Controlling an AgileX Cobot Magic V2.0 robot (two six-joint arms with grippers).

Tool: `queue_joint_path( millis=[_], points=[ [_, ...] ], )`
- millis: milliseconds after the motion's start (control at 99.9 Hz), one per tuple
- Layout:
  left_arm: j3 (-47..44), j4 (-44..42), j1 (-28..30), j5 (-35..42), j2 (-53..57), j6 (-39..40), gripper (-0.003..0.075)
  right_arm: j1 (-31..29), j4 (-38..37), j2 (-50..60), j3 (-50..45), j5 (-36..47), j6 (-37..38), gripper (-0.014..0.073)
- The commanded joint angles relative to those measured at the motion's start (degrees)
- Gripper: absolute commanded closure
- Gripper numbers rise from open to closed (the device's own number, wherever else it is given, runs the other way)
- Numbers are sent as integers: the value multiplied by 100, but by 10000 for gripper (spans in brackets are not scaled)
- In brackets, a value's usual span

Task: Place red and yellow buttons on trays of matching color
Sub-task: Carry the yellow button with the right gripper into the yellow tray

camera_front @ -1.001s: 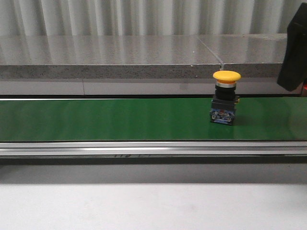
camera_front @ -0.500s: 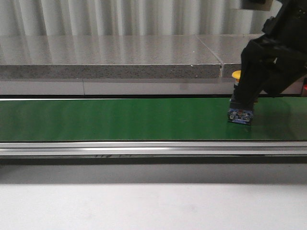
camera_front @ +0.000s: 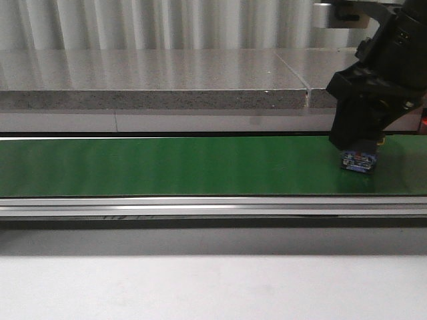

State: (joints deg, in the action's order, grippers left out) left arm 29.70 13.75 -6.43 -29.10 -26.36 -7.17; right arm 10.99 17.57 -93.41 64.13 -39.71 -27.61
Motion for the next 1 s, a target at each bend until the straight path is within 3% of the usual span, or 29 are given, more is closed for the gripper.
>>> queue_joint_path(
  millis=[0, 180, 340, 500, 801, 991],
  points=[
    [160, 90, -33, 377, -15, 10, 740, -11, 99, 205, 126, -24, -43, 470],
    [160, 90, -33, 377, -15, 10, 740, -244, -12, 486, 126, -167, 433, 470],
    [160, 90, -33, 377, -15, 10, 740, -833, -572, 1034, 126, -502, 1157, 470],
    [160, 90, -33, 377, -15, 10, 740, -1964, -988, 1503, 126, -541, 1830, 470],
    [160, 90, -33, 377, -15, 10, 740, -4422, -1008, 1554, 119, -310, 2286, 470],
    [160, 90, -33, 377, -15, 10, 740, -5202, -1008, 1416, 118, 87, 2596, 470]
  ],
)
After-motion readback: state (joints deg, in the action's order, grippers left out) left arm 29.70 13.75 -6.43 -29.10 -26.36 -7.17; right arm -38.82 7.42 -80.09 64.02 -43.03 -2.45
